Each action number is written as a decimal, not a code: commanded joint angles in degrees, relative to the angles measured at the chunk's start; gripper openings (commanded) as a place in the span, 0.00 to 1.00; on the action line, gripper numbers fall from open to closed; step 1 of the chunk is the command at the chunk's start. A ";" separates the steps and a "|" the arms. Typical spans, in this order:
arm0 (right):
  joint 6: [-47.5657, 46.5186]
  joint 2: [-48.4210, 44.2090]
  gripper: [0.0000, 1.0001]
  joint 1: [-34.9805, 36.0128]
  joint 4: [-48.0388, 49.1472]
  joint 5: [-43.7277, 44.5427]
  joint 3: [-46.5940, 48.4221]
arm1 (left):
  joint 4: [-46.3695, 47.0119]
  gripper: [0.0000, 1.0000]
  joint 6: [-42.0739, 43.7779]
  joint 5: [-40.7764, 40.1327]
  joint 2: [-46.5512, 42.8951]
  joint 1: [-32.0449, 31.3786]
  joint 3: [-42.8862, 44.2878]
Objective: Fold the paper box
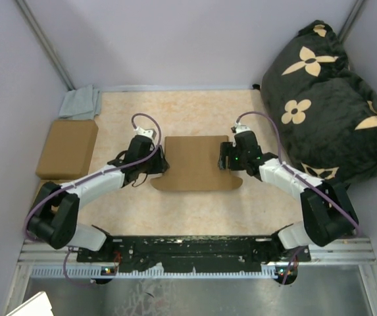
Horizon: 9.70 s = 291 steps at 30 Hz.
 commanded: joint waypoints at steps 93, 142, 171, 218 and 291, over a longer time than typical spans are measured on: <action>1.82 -2.31 0.94 6.01 0.73 -3.56 2.38 | -2.30 0.63 -1.17 10.81 -1.73 2.90 1.28; 1.53 -4.22 0.92 6.12 0.30 -5.29 1.94 | -7.56 0.60 -1.21 14.64 -3.34 2.82 3.72; 1.02 6.44 0.85 6.15 7.76 0.05 -1.31 | -4.63 0.58 -0.44 10.69 4.02 2.85 1.26; -10.54 60.81 0.06 5.13 -27.50 -7.45 89.88 | 0.83 0.00 -2.17 0.70 3.18 -4.51 -2.36; -2.59 18.19 0.15 -1.18 -12.07 0.80 25.49 | 2.65 0.18 -1.83 -19.54 29.91 -30.53 28.33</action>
